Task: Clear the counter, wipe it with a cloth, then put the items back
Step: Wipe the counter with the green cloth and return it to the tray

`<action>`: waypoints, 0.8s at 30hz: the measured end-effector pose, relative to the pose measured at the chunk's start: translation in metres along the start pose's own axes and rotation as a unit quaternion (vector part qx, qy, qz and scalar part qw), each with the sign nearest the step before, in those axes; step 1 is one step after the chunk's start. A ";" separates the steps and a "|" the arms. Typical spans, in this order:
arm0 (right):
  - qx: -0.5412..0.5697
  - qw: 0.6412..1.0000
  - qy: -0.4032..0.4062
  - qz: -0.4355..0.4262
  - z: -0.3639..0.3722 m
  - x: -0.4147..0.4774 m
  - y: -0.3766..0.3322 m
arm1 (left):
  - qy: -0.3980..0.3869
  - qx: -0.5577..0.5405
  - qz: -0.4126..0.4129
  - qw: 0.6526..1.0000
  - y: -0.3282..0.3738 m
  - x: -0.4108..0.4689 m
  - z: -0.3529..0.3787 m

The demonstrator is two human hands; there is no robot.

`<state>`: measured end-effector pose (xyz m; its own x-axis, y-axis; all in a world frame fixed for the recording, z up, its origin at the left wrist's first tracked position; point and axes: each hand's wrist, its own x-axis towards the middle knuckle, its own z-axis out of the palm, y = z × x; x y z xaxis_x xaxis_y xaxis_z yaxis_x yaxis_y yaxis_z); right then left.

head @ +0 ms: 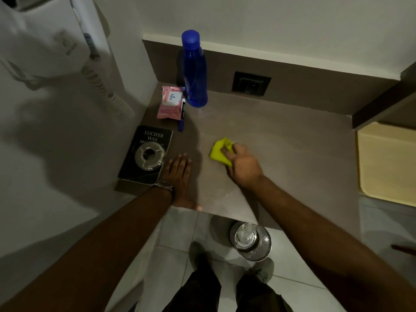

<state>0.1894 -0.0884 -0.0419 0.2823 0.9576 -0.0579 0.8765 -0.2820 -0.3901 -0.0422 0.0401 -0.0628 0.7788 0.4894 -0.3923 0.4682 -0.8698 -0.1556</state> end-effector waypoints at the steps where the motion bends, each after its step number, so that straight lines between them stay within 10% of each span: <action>1: -0.005 0.998 -0.027 -0.053 0.002 -0.009 -0.004 | 0.043 0.044 0.011 0.998 0.003 0.000 0.000; 10: -0.059 0.952 -0.146 -0.262 -0.024 -0.080 0.029 | -0.043 0.028 -0.027 0.998 0.008 -0.002 -0.014; 18: -0.048 0.991 -0.025 0.123 -0.080 -0.018 0.136 | -0.053 -0.018 -0.009 0.998 0.004 0.009 0.007; 24: -0.003 0.975 0.053 0.215 -0.033 -0.032 0.095 | -0.028 -0.034 -0.014 0.999 0.005 0.007 0.010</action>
<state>0.2763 -0.1476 -0.0463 0.6628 0.7392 -0.1190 0.6700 -0.6566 -0.3463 -0.0382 0.0389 -0.0752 0.7413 0.5069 -0.4399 0.5180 -0.8489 -0.1051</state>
